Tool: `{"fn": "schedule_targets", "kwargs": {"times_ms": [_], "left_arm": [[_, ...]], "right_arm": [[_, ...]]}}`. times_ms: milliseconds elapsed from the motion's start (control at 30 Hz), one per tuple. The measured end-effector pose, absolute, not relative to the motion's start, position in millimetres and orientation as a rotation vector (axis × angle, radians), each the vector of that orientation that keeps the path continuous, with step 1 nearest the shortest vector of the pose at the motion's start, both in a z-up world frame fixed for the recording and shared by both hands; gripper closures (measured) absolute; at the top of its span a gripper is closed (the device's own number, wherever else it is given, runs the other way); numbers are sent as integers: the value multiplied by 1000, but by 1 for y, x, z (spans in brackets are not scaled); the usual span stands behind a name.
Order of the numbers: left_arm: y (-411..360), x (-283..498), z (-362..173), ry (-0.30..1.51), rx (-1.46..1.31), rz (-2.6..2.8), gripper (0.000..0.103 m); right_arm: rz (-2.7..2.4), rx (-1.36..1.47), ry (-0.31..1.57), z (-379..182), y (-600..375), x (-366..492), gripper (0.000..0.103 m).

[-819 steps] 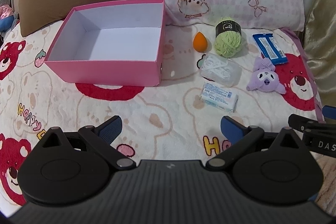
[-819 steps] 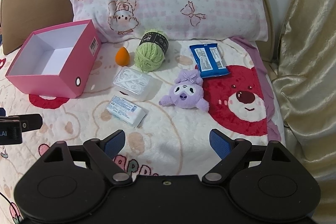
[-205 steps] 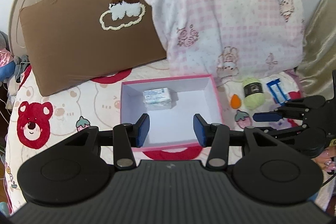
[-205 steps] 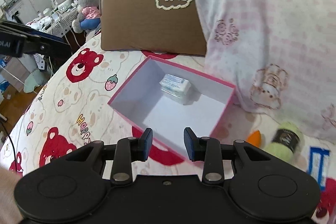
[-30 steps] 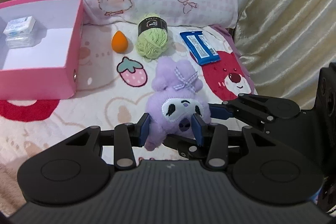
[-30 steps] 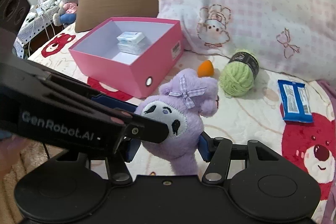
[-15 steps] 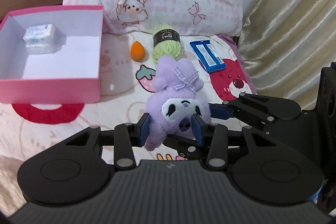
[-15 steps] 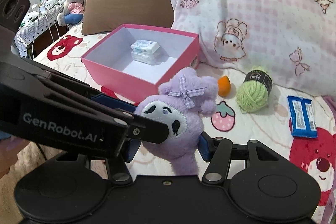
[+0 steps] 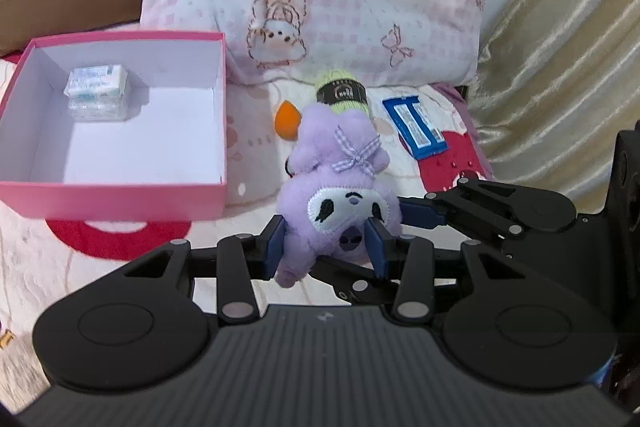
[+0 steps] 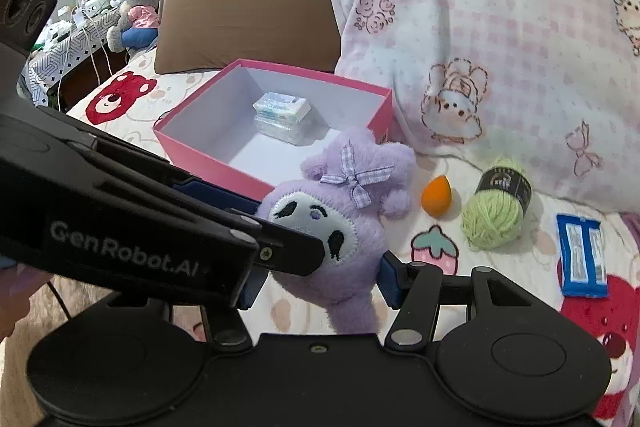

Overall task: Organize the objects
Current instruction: 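Lift the plush toy with the left gripper and carry it over the pink box, then lower the plush toy into the pink box and open the left gripper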

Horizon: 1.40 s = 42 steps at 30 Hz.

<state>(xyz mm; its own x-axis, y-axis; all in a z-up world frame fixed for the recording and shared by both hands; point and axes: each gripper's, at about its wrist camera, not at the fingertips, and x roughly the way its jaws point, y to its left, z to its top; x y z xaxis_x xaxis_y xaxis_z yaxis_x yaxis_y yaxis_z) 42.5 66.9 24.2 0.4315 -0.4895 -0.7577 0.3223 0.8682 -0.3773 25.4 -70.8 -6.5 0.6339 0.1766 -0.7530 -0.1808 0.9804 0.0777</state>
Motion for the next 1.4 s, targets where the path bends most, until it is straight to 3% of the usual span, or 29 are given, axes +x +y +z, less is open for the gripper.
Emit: {"fn": "schedule_targets", "kwargs": {"times_ms": [567, 967, 1400], "left_arm": [[138, 117, 27, 914, -325, -395, 61], [161, 191, -18, 936, -388, -292, 62], [180, 219, -72, 999, -491, -301, 63]], "right_arm": [[320, -23, 813, 1, -47, 128, 42], [330, 43, 904, -41, -41, 218, 44], [285, 16, 988, -79, -29, 237, 44]]}}
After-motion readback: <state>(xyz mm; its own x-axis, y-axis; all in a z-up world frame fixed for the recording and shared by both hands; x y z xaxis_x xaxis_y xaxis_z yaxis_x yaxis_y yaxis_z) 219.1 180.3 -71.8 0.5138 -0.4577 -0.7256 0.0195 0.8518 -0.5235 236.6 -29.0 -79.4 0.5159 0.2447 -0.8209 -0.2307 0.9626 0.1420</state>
